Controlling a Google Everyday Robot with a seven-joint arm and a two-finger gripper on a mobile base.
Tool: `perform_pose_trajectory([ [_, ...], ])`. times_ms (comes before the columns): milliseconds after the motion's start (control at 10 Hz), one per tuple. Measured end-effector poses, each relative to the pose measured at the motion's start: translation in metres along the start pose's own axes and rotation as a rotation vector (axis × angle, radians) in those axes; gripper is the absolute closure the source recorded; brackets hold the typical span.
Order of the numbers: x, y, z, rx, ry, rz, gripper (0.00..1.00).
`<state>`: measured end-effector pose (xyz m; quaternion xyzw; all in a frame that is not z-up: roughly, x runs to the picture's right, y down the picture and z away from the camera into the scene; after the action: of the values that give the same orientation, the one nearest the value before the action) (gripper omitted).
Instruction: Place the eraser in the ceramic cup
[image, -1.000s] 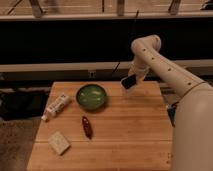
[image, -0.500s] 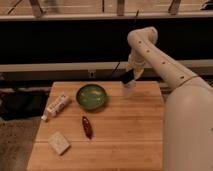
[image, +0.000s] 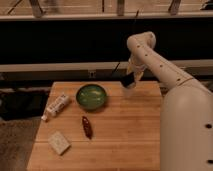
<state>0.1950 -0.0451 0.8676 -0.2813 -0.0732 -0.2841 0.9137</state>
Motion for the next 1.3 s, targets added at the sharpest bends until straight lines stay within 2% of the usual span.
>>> perform_pose_trajectory([
  [200,0.004,0.004,0.015,0.001,-0.009,0.006,0.40],
  [400,0.008,0.007,0.021,0.006,-0.011,0.011,0.22],
  [800,0.003,0.007,0.023,0.009,-0.025,0.001,0.20],
  [1200,-0.006,0.003,0.009,0.035,-0.036,-0.021,0.20],
  [1300,-0.006,0.002,0.006,0.039,-0.036,-0.022,0.23],
])
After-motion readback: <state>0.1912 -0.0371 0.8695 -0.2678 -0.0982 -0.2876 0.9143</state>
